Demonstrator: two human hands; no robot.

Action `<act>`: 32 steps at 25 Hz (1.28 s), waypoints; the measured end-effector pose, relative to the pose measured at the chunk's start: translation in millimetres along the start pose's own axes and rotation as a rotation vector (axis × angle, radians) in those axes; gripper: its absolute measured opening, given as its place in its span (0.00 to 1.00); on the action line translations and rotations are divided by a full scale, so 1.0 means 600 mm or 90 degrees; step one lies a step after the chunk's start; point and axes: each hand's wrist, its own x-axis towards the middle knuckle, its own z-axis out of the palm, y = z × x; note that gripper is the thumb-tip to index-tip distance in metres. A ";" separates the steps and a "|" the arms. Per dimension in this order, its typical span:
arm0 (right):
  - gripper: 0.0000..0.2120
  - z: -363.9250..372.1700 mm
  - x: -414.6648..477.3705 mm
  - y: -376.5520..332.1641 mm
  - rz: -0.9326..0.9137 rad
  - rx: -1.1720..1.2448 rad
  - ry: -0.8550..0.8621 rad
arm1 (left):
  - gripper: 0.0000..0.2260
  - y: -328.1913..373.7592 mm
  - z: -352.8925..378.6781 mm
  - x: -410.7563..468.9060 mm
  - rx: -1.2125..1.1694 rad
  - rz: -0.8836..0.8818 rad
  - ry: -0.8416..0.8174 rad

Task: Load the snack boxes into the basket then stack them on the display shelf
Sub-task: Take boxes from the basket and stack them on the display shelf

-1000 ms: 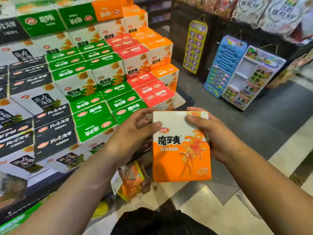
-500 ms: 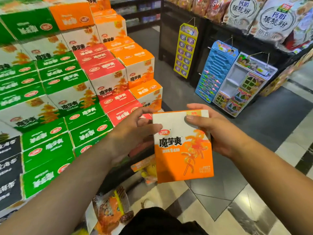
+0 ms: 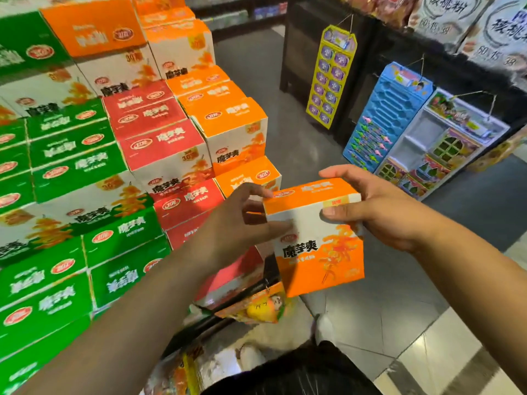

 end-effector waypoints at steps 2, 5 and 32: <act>0.35 -0.011 0.037 0.011 0.005 -0.005 -0.029 | 0.20 -0.003 -0.005 0.015 0.018 -0.009 0.023; 0.34 -0.020 0.085 0.028 -0.004 -0.041 -0.094 | 0.22 -0.010 -0.009 0.020 0.038 -0.035 0.066; 0.29 -0.020 0.240 0.177 -0.506 -0.486 -0.122 | 0.21 -0.084 0.090 0.059 0.684 -0.148 0.508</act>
